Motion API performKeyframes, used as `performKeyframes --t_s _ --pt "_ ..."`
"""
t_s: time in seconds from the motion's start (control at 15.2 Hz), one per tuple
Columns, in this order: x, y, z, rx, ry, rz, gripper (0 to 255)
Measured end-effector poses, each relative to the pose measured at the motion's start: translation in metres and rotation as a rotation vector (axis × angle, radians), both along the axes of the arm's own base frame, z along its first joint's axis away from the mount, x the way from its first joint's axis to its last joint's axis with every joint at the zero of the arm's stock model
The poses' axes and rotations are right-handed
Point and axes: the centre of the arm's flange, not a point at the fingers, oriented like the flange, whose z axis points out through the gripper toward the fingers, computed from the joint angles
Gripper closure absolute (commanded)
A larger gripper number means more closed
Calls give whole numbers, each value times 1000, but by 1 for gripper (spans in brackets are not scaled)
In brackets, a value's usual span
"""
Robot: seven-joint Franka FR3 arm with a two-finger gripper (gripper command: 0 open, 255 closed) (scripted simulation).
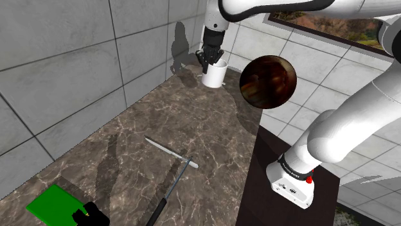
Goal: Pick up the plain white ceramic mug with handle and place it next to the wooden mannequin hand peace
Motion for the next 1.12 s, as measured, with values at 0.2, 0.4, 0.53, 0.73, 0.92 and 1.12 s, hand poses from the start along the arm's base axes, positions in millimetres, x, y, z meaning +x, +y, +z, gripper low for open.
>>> performKeyframes --t_s 0.2,0.4,0.53,0.73,0.92,1.12 --pt "0 0 16 0 0 0 255" --pt "-1 0 32 0 0 0 255" --pt "-1 1 43 0 0 0 255" --pt "0 0 58 0 0 0 255" --pt "0 -1 73 0 0 0 255" --pt "-1 0 90 0 0 0 255"
